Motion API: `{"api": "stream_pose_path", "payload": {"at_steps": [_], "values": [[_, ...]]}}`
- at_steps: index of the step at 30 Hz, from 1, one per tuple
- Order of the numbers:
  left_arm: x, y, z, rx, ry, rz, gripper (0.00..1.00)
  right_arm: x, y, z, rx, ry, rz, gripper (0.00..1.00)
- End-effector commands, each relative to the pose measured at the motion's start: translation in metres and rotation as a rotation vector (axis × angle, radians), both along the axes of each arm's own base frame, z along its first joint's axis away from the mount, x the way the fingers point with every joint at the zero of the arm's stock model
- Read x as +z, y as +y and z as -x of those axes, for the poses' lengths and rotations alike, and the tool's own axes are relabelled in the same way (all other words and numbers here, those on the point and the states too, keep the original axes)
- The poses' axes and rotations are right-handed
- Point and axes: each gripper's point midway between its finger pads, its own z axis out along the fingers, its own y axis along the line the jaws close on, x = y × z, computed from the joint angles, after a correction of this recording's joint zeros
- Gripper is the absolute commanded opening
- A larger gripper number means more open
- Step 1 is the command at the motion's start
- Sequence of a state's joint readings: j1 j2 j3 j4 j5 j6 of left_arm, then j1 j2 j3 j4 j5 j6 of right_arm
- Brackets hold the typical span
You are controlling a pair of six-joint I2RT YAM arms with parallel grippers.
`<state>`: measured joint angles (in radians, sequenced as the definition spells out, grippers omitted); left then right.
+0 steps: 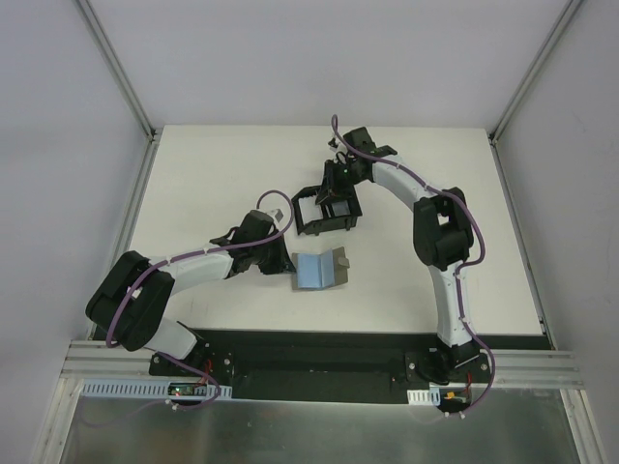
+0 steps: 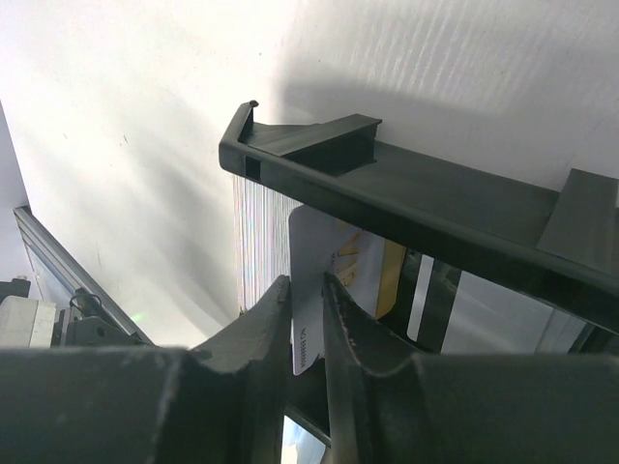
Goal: Put the credit cards into the card holder
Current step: Pick up the credit card from the storage box.
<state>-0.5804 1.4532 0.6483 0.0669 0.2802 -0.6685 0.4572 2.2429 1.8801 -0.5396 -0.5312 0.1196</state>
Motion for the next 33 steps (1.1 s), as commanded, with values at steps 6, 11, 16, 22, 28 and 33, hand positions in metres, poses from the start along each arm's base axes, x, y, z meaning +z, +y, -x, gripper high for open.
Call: {"api": "stream_pose_path", "payload": {"at_steps": [6, 11, 16, 22, 28, 33], "values": [[0.01, -0.002, -0.007, -0.011, -0.028, 0.019, 0.0, 0.038, 0.003, 0.0, 0.0, -0.064, -0.019, 0.16], [0.009, -0.002, -0.007, -0.013, -0.027, 0.019, 0.0, 0.039, 0.0, -0.003, -0.014, -0.079, 0.0, 0.08], [0.009, -0.002, -0.007, -0.013, -0.026, 0.018, 0.0, 0.035, -0.006, -0.006, -0.035, -0.09, 0.031, 0.03], [0.007, -0.001, -0.006, -0.01, -0.02, 0.015, 0.0, 0.022, -0.004, -0.005, -0.037, -0.078, 0.06, 0.01], [0.006, 0.0, -0.006, -0.01, -0.018, 0.012, 0.0, 0.001, 0.002, 0.0, -0.031, -0.079, 0.143, 0.01], [0.004, 0.001, -0.005, -0.012, -0.014, 0.008, 0.0, -0.01, 0.004, 0.002, -0.024, -0.087, 0.202, 0.04]]}}
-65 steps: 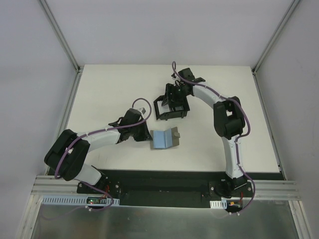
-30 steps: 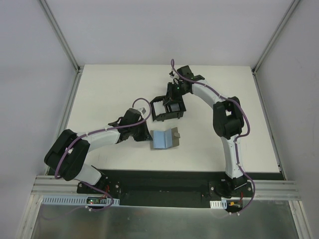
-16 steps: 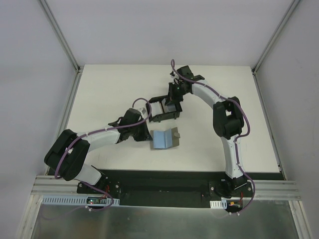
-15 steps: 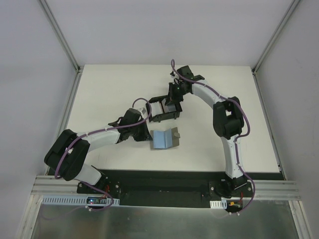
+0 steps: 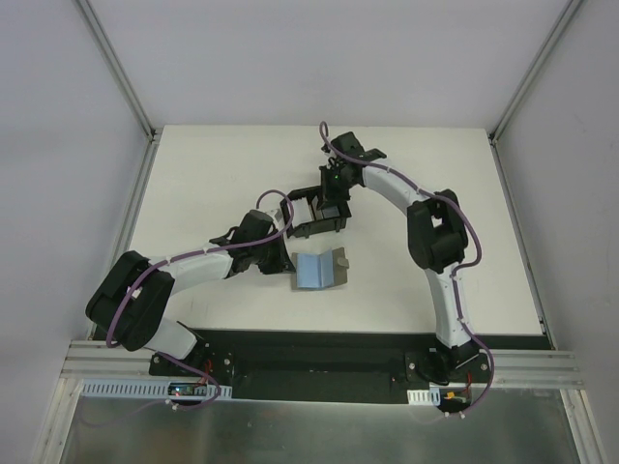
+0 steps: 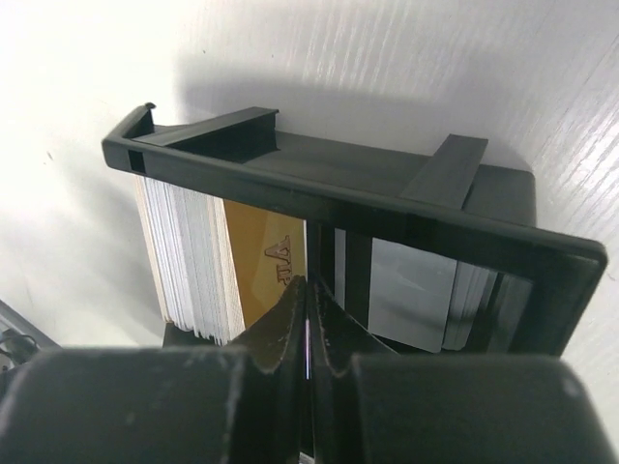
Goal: Put the credit cards into the card holder
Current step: Pick up the credit card from the storage box.
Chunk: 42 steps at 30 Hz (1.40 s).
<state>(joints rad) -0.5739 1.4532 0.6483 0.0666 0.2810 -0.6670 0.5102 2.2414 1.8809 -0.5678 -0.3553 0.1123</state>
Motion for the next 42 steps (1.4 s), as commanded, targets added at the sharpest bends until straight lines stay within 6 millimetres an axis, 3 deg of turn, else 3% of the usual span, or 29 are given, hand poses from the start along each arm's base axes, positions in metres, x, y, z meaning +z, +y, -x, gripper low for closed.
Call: {"api": "stream_pose_path", "payload": {"at_steps": [1, 7, 11, 14, 15, 21, 29, 37, 42], "values": [[0.004, -0.001, -0.004, -0.018, -0.016, 0.011, 0.0, 0.002, 0.004, 0.001, 0.011, -0.03, 0.069, 0.05], [0.002, 0.001, -0.003, -0.016, -0.009, 0.008, 0.0, 0.001, 0.01, 0.004, 0.033, -0.025, 0.045, 0.14], [0.002, 0.0, -0.004, -0.018, -0.012, 0.01, 0.0, 0.002, 0.009, 0.004, 0.033, -0.029, 0.064, 0.15], [0.002, 0.001, -0.004, -0.014, -0.01, 0.011, 0.0, 0.004, 0.007, 0.002, 0.032, -0.054, 0.096, 0.01], [0.002, 0.001, -0.003, -0.014, -0.009, 0.01, 0.0, 0.007, 0.005, 0.001, 0.032, -0.07, 0.104, 0.01], [0.0, 0.004, 0.0, -0.01, -0.007, 0.007, 0.0, 0.054, -0.007, -0.007, 0.001, -0.221, 0.162, 0.01], [0.001, 0.004, 0.001, -0.008, -0.006, 0.01, 0.0, 0.104, -0.019, 0.006, -0.075, -0.347, 0.236, 0.01], [0.0, 0.003, 0.003, -0.005, 0.013, 0.02, 0.0, 0.108, -0.023, 0.019, -0.154, -0.461, 0.498, 0.0], [0.0, 0.003, 0.003, 0.01, 0.021, 0.022, 0.0, 0.135, -0.016, 0.026, -0.28, -0.691, 0.695, 0.0]]}}
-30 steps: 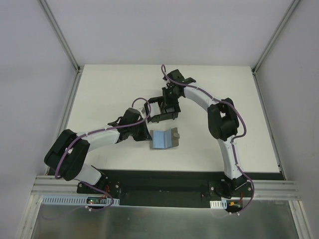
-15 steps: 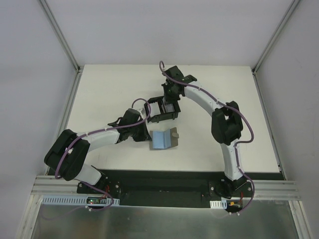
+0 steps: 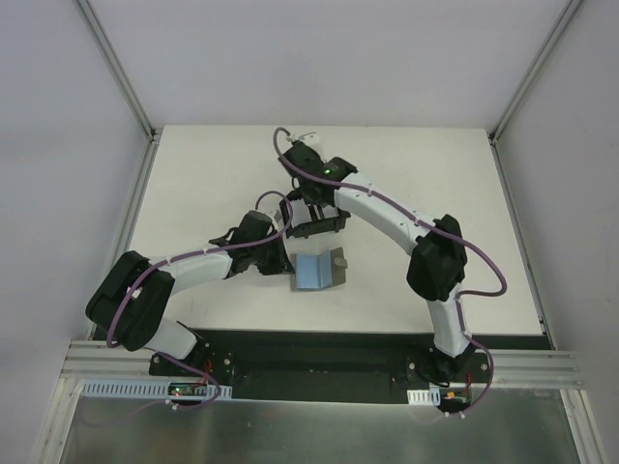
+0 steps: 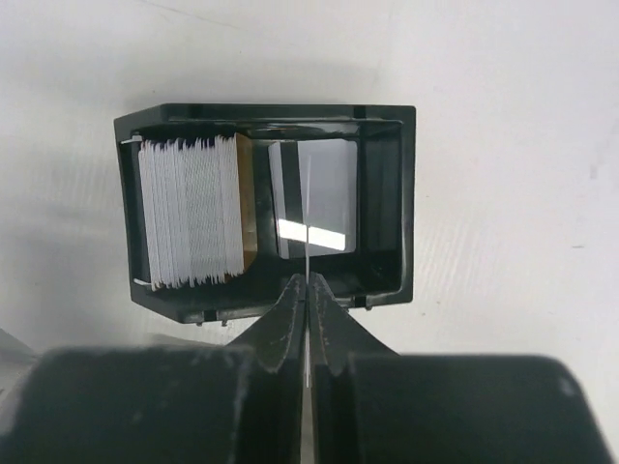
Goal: Put the credit cards into the card holder
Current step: Pick up the credit card from the storage box, then insert the credit card into the card holder.
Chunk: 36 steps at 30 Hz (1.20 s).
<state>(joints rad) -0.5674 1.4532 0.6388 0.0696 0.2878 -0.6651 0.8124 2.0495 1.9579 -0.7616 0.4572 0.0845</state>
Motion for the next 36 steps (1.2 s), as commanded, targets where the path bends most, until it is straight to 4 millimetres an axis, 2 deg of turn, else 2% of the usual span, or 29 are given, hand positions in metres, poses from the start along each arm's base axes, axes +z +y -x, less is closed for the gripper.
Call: {"api": "stream_pose_path", "payload": {"at_steps": [1, 4, 11, 16, 20, 22, 23, 24, 26, 29, 32, 35, 36], "values": [[0.002, 0.001, 0.002, 0.012, 0.015, 0.022, 0.0, 0.044, -0.011, -0.003, -0.177, -0.274, 0.171, 0.01], [0.001, 0.002, 0.003, 0.02, 0.024, 0.022, 0.0, 0.052, -0.01, 0.001, -0.226, -0.333, 0.189, 0.01], [-0.001, 0.004, 0.004, 0.046, 0.035, 0.021, 0.0, 0.059, -0.024, 0.015, -0.34, -0.424, 0.184, 0.01], [0.0, 0.004, 0.004, 0.046, 0.029, 0.022, 0.0, 0.057, -0.027, 0.022, -0.339, -0.396, 0.151, 0.0], [0.003, 0.006, 0.005, 0.055, 0.018, 0.027, 0.0, 0.055, -0.03, 0.036, -0.278, -0.318, 0.028, 0.01], [0.005, 0.007, 0.005, 0.059, 0.01, 0.032, 0.0, 0.052, -0.023, 0.047, -0.197, -0.23, -0.099, 0.01], [0.007, 0.007, 0.004, 0.06, 0.0, 0.034, 0.0, 0.056, -0.018, 0.053, -0.153, -0.21, -0.176, 0.01], [0.008, 0.007, 0.005, 0.058, -0.003, 0.036, 0.0, 0.062, -0.002, 0.062, -0.051, -0.179, -0.297, 0.01], [0.01, 0.006, 0.004, 0.056, -0.011, 0.042, 0.0, 0.062, 0.0, 0.079, 0.002, -0.136, -0.417, 0.01], [0.012, 0.005, 0.003, 0.059, -0.015, 0.048, 0.0, 0.052, 0.01, 0.104, 0.111, -0.023, -0.553, 0.01], [0.012, 0.005, 0.003, 0.06, -0.015, 0.052, 0.0, 0.02, 0.023, 0.135, 0.198, 0.155, -0.603, 0.0], [0.011, 0.005, 0.002, 0.062, -0.016, 0.05, 0.0, -0.014, 0.035, 0.154, 0.207, 0.291, -0.694, 0.01], [0.01, 0.006, 0.003, 0.063, -0.013, 0.046, 0.0, -0.018, 0.043, 0.159, 0.226, 0.317, -0.746, 0.01]]}}
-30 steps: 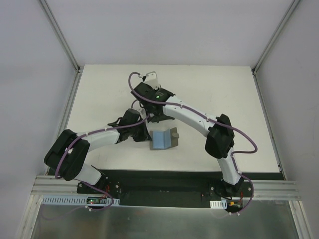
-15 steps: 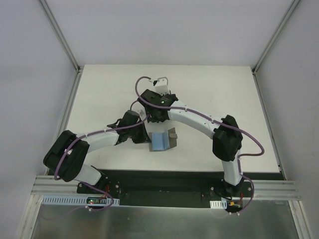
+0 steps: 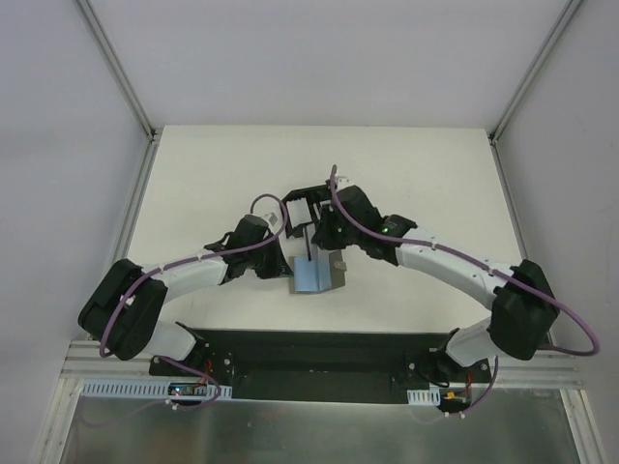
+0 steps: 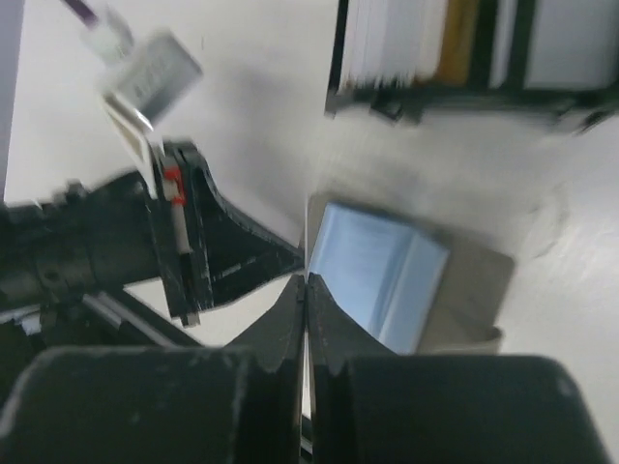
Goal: Put the credit cards into the card holder
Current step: Insert the credit card into the card holder.
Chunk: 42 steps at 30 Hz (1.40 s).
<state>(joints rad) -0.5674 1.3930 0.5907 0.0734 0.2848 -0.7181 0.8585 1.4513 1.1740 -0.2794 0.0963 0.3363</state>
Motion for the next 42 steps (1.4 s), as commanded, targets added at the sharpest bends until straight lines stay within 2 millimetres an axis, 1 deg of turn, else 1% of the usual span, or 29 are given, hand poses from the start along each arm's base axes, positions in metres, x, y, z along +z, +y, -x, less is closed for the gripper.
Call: {"api": "stream_pose_path", "payload": {"at_steps": [1, 2, 3, 5, 7, 10, 12, 15, 18, 25, 27, 29, 32, 42], "values": [[0.006, 0.001, -0.005, 0.021, -0.026, 0.02, 0.0, -0.044, 0.039, 0.043, 0.171, 0.23, -0.202, 0.01], [0.005, 0.002, -0.005, 0.026, -0.023, 0.02, 0.0, -0.054, 0.039, 0.048, 0.166, 0.258, -0.211, 0.01], [0.003, 0.002, -0.004, 0.026, -0.02, 0.02, 0.0, -0.057, 0.041, 0.047, 0.167, 0.26, -0.235, 0.01], [0.002, 0.003, -0.003, 0.025, -0.019, 0.021, 0.0, -0.067, 0.038, 0.046, 0.148, 0.272, -0.243, 0.01], [0.0, 0.003, -0.002, 0.022, -0.016, 0.018, 0.0, -0.081, 0.03, 0.045, 0.131, 0.291, -0.238, 0.01], [-0.001, 0.004, -0.001, 0.02, -0.014, 0.013, 0.0, -0.095, 0.018, 0.041, 0.097, 0.311, -0.25, 0.01], [-0.003, 0.005, -0.001, 0.023, -0.013, 0.011, 0.0, -0.1, 0.01, 0.039, 0.08, 0.311, -0.257, 0.01], [-0.007, 0.005, 0.0, 0.025, -0.005, 0.004, 0.0, -0.104, -0.002, 0.033, 0.053, 0.312, -0.278, 0.01], [-0.008, 0.005, 0.0, 0.026, 0.0, 0.005, 0.0, -0.104, -0.01, 0.028, 0.051, 0.308, -0.301, 0.01], [-0.011, 0.004, -0.001, 0.023, 0.008, 0.001, 0.0, -0.11, -0.015, 0.032, 0.073, 0.324, -0.314, 0.01], [-0.012, 0.004, -0.001, 0.023, 0.008, -0.001, 0.0, -0.112, -0.02, 0.032, 0.066, 0.324, -0.315, 0.01], [-0.012, 0.004, 0.0, 0.026, 0.013, 0.001, 0.0, -0.11, -0.024, 0.028, 0.057, 0.316, -0.325, 0.01], [-0.012, 0.004, 0.0, 0.022, 0.01, 0.001, 0.0, -0.11, -0.024, 0.028, 0.061, 0.321, -0.333, 0.01], [-0.011, 0.002, -0.002, 0.022, 0.013, 0.007, 0.0, -0.127, -0.018, 0.031, 0.043, 0.38, -0.387, 0.01]]}}
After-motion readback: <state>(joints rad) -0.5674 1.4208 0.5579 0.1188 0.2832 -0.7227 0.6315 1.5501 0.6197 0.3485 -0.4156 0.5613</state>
